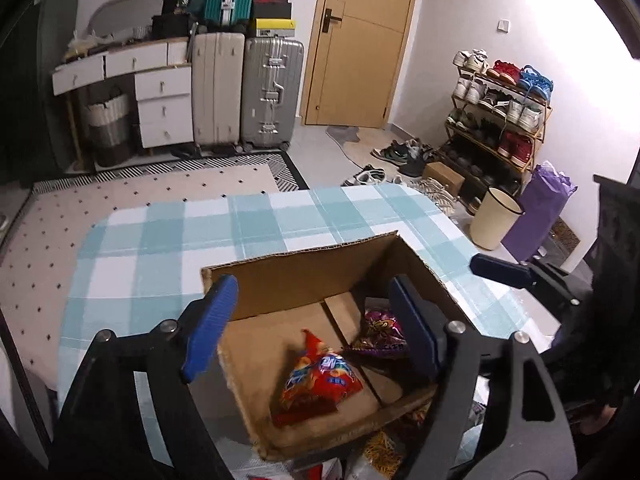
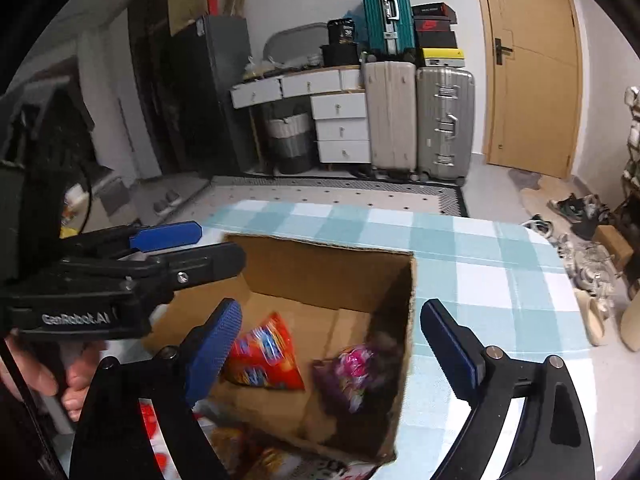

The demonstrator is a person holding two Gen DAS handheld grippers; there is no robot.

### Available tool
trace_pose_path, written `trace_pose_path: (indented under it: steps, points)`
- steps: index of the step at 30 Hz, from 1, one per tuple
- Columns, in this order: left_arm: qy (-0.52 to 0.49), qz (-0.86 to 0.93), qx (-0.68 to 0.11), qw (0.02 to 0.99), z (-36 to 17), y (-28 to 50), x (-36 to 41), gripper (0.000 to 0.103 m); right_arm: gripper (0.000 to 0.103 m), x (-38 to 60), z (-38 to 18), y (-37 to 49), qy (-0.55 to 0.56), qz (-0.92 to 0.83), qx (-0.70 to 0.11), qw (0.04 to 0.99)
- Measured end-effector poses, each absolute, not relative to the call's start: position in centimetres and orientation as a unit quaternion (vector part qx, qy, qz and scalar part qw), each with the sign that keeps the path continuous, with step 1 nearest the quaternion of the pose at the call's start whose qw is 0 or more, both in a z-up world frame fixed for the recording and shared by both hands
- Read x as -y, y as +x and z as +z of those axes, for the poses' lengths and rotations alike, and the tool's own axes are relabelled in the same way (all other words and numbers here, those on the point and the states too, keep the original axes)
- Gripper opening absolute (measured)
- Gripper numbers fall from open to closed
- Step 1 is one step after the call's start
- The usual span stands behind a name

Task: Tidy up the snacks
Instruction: 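Open both tools to drop the bags into the box, then withdraw both open tools from the box back over the pile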

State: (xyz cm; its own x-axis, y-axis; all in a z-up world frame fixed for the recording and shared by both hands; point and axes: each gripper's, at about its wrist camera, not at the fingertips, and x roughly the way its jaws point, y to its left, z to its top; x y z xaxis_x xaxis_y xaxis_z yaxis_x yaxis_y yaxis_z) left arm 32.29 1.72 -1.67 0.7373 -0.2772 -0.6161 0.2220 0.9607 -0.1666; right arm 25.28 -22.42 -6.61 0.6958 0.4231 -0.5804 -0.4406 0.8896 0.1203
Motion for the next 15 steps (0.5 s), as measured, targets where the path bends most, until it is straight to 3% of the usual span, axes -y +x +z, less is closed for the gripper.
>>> trace_pose_path:
  steps: [15]
  points:
    - [-0.029,-0.099,-0.306,0.946,3.1,24.0,-2.6,0.084,0.094,23.5,-1.0,17.6,-0.009,0.232,-0.272,0.934]
